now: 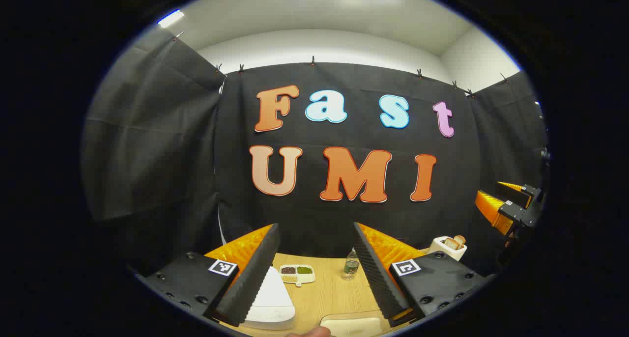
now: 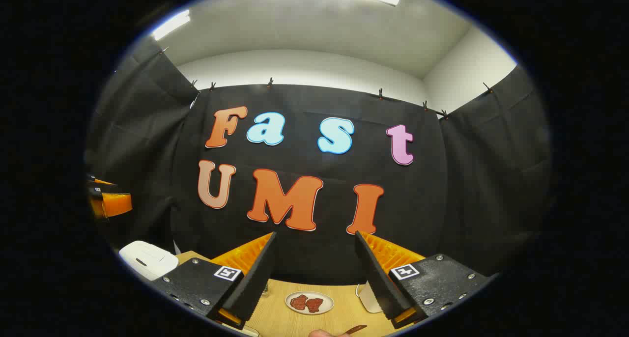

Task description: Close the left gripper, press the button to open the rice cooker; take a wooden spoon from the chopstick holder with the right hand, scoop a spoonful of rice and pour it into the rice cooker, then put the wooden spoon back into the chopstick holder.

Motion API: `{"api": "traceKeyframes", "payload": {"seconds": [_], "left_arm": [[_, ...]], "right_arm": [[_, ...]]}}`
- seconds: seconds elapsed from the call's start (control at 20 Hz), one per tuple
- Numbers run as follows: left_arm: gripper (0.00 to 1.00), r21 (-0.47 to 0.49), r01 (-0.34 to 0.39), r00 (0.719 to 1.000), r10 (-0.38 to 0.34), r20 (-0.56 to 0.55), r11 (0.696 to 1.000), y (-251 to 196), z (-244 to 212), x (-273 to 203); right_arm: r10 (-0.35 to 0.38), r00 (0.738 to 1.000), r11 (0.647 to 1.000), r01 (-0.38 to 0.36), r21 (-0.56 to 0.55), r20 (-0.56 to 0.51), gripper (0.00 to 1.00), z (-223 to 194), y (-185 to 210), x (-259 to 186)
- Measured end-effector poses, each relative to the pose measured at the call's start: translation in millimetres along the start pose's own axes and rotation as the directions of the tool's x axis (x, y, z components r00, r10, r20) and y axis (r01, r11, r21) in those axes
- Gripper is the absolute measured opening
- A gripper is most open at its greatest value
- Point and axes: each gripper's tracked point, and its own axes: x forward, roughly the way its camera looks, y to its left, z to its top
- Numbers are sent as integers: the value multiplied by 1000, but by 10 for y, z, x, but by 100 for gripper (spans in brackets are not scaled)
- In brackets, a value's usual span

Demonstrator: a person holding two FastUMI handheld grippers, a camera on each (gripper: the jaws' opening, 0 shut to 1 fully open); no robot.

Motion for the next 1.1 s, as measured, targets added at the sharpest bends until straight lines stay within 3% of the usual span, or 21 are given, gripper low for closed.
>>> {"api": "traceKeyframes", "payload": {"seconds": [0.7,0.95,1.1], "left_arm": [[99,32,-23,999,22,26,999,146,158,54],[99,50,-12,1000,11,20,999,240,167,77],[99,55,-44,999,42,22,998,422,185,97]], "right_arm": [[23,1000,1000,-23,13,-15,95,-38,34,17],[7,1000,1000,-7,14,-22,95,-72,-58,17],[-11,1000,1000,12,15,-27,95,-93,-135,-16]]}}
